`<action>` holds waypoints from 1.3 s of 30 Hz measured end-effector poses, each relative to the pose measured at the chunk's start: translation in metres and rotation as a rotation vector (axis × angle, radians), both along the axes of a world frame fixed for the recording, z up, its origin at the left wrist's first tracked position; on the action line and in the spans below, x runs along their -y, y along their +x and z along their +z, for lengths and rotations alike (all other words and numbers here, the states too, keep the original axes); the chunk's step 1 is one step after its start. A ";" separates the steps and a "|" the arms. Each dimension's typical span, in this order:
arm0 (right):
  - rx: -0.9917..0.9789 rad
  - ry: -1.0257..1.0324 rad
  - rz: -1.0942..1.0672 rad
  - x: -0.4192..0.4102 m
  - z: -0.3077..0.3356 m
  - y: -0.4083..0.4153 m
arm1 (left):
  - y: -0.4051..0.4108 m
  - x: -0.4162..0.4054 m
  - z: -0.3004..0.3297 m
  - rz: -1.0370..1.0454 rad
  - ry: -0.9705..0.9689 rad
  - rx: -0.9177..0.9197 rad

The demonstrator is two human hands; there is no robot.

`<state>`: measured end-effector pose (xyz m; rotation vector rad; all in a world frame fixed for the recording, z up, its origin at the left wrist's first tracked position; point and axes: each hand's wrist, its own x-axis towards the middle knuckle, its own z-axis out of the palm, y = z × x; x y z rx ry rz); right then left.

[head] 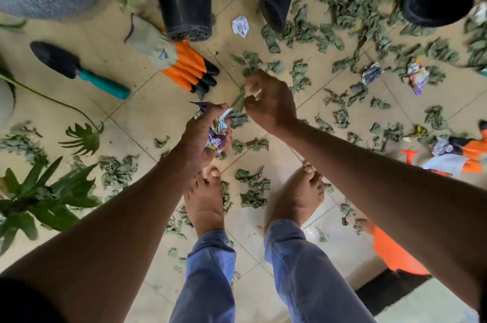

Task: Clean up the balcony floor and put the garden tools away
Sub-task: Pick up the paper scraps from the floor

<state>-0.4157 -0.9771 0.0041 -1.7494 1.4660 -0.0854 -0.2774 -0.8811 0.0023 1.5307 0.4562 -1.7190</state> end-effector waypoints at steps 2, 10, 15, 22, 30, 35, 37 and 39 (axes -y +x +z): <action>-0.068 -0.195 0.149 0.023 -0.022 0.011 | 0.005 0.006 -0.005 0.007 0.004 0.018; -0.380 -0.322 0.612 0.101 -0.064 0.051 | 0.015 0.013 -0.014 -0.084 -0.035 -0.017; -0.405 -0.395 0.526 0.097 -0.056 0.054 | 0.016 0.007 -0.015 -0.073 -0.023 -0.038; 0.223 -0.051 -0.055 0.049 -0.023 0.022 | -0.004 0.005 0.004 0.064 -0.043 -0.158; 0.432 0.048 -0.313 -0.059 0.070 -0.037 | -0.047 0.003 0.036 0.027 -0.138 -0.256; 0.157 -0.096 -0.385 -0.099 0.090 -0.071 | -0.088 0.009 0.053 -0.205 -0.117 -0.259; 0.044 -0.117 -0.389 -0.107 0.092 -0.086 | -0.106 0.011 0.062 -0.324 -0.145 -0.247; -0.059 -0.128 -0.408 -0.112 0.097 -0.097 | -0.123 0.013 0.068 -0.477 -0.187 -0.196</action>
